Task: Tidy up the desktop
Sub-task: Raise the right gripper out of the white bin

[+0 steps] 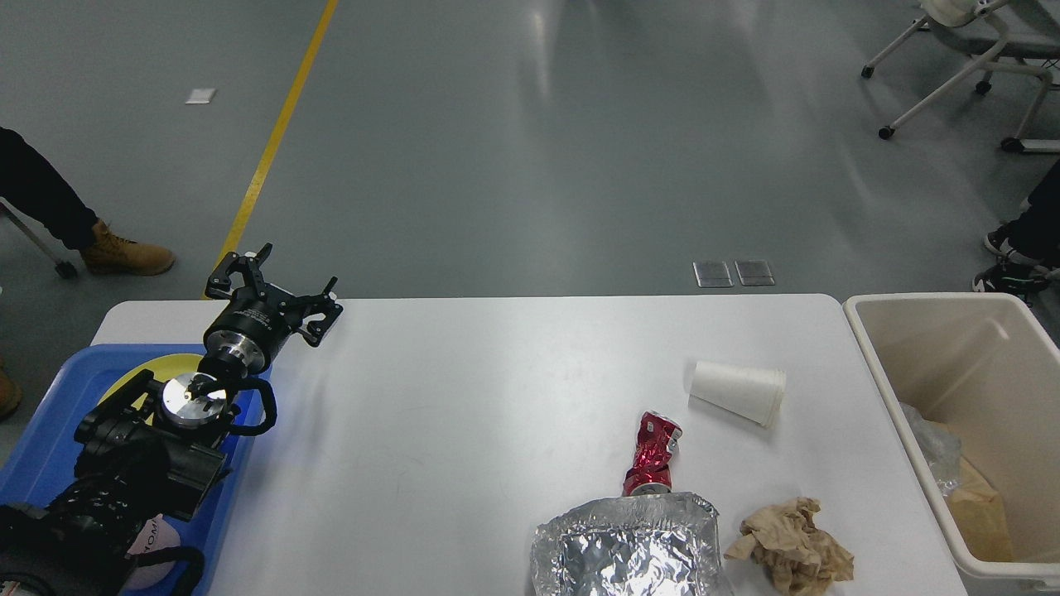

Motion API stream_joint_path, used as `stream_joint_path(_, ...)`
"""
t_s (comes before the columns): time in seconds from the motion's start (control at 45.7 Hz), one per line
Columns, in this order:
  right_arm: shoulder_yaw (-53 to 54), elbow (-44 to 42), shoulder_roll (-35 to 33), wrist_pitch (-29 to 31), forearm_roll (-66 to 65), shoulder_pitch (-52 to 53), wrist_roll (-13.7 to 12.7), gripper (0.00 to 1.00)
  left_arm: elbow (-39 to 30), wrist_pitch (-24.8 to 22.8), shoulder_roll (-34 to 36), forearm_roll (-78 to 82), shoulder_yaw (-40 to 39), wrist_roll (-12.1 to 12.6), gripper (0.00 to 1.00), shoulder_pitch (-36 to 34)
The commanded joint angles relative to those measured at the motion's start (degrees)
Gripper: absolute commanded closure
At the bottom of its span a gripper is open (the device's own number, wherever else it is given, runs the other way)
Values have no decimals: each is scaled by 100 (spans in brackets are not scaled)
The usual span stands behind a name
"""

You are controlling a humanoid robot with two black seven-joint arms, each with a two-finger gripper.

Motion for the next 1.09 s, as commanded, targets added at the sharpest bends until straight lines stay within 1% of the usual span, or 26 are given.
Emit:
stream_joint_path(0.0,107,-261,352,-603,9,-723,-1,100,0,0,0,0,0,0,4,0)
stream_joint_path(0.175,300,-815,739,-657,54,-1304,-1,100,0,0,0,0,0,0,4,0)
stream_joint_path(0.372,564,-912,986,-683,54,-1454,8,100,0,0,0,0,0,0,4,0)
stream_joint_path(0.394,599,-912,994,-718,62,-1454,-1,95,0,0,0,0,0,0,4,0)
stream_joint_path(0.482,828,-921,986,-981,71,-1471,8,51,0,0,0,0,0,0,4,0)
stream_joint_path(0.503,863,-912,986,-1060,71,-1471,8,42,0,0,0,0,0,0,4,0)
stream_joint_path(0.525,881,-921,986,-1139,71,-1480,8,36,0,0,0,0,0,0,4,0)
stream_joint_path(0.547,890,-921,977,-1201,71,-1497,8,32,0,0,0,0,0,0,4,0)
stream_joint_path(0.657,925,-929,951,-1325,71,-1655,8,19,0,0,0,0,0,0,4,0)
stream_joint_path(0.766,934,-982,933,-1333,80,-1726,8,15,0,0,0,0,0,0,4,0)
stream_joint_path(0.854,960,-1008,933,-1333,80,-1735,8,14,0,0,0,0,0,0,4,0)
stream_joint_path(0.963,1100,-1008,915,-1333,80,-1744,8,4,0,0,0,0,0,0,4,0)
stream_joint_path(1.029,1145,-1009,924,-1333,80,-1796,8,0,0,0,0,0,0,0,4,0)
stream_joint_path(1.073,1153,-1000,924,-1333,80,-1805,8,0,0,0,0,0,0,0,4,0)
